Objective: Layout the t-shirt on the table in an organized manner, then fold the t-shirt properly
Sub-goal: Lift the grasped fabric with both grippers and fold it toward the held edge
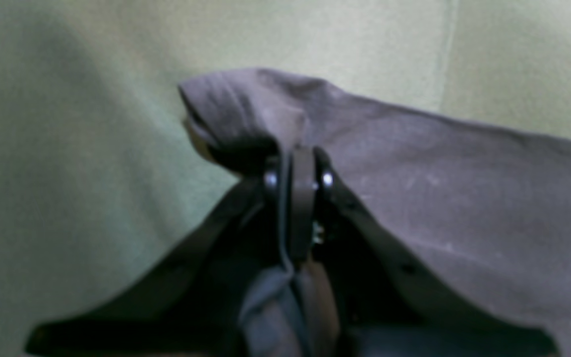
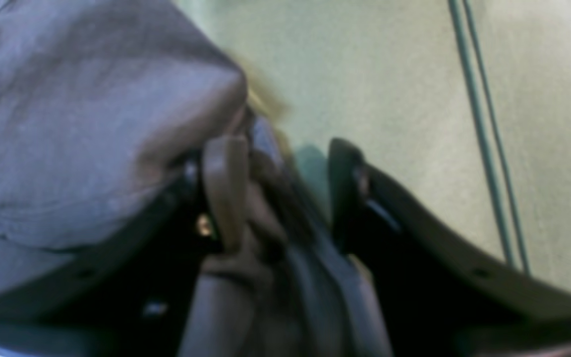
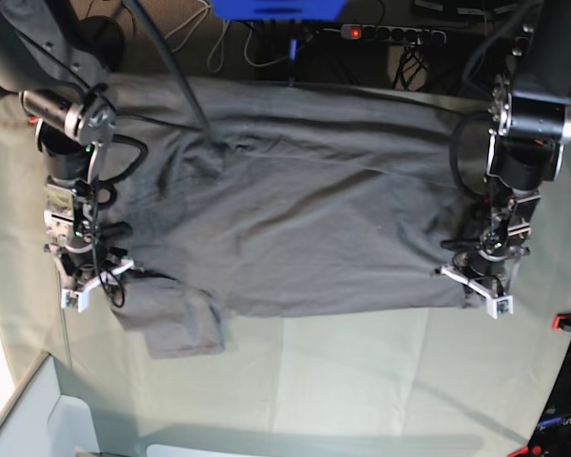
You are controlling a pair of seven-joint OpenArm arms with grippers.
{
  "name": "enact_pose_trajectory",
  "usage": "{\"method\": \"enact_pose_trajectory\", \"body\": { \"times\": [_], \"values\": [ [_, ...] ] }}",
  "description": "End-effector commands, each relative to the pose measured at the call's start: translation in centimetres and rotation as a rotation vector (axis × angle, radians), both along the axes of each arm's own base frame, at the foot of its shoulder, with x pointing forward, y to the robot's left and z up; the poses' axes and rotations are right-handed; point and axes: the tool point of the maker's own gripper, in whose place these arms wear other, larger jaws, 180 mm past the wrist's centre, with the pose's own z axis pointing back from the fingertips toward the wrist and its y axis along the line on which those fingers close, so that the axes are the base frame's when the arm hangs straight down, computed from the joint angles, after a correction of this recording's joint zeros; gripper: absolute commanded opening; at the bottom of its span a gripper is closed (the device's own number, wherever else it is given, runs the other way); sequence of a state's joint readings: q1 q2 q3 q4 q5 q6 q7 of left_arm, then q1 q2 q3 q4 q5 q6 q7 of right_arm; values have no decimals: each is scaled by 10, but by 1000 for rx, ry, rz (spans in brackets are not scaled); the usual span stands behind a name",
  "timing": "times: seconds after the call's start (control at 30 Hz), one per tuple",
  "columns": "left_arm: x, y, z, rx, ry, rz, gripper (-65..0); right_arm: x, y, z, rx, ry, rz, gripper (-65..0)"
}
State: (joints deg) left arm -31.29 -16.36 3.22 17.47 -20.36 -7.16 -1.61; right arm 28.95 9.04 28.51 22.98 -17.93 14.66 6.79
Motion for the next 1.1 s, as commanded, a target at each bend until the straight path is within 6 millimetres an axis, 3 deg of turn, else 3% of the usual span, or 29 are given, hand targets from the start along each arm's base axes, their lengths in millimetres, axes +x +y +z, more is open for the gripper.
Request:
{"method": "enact_pose_trajectory", "body": {
  "times": [0.0,0.1,0.2,0.3,0.57,0.73,0.83,1.07],
  "values": [
    [14,7,17,16,-42,2,-650,1,5,-2,19,29,27,-500],
    [14,7,17,16,-42,2,-650,-1,4,-3,19,40,27,-650],
    [14,6,17,11,-43,4,-650,-14,0,-13,11,78,25,-650],
    [15,-2,15,1,-41,-4,-650,-24,-5,-8,-5,59,49,-650],
    [8,-9,8,-15,-31,-10,-650,-53,6,37,-112,-94,131,-650],
    [-7,-3,-4,-10,-3,-6,-650,-77,4,47,-164,-113,141,-650],
    [-15,9,1,20,-25,-18,-650,-88,2,50,-186,-116,142,-650],
    [-24,11,23,36,-41,-69,-650,-107,-10,43,-193,-87,116,-650]
  ]
}}
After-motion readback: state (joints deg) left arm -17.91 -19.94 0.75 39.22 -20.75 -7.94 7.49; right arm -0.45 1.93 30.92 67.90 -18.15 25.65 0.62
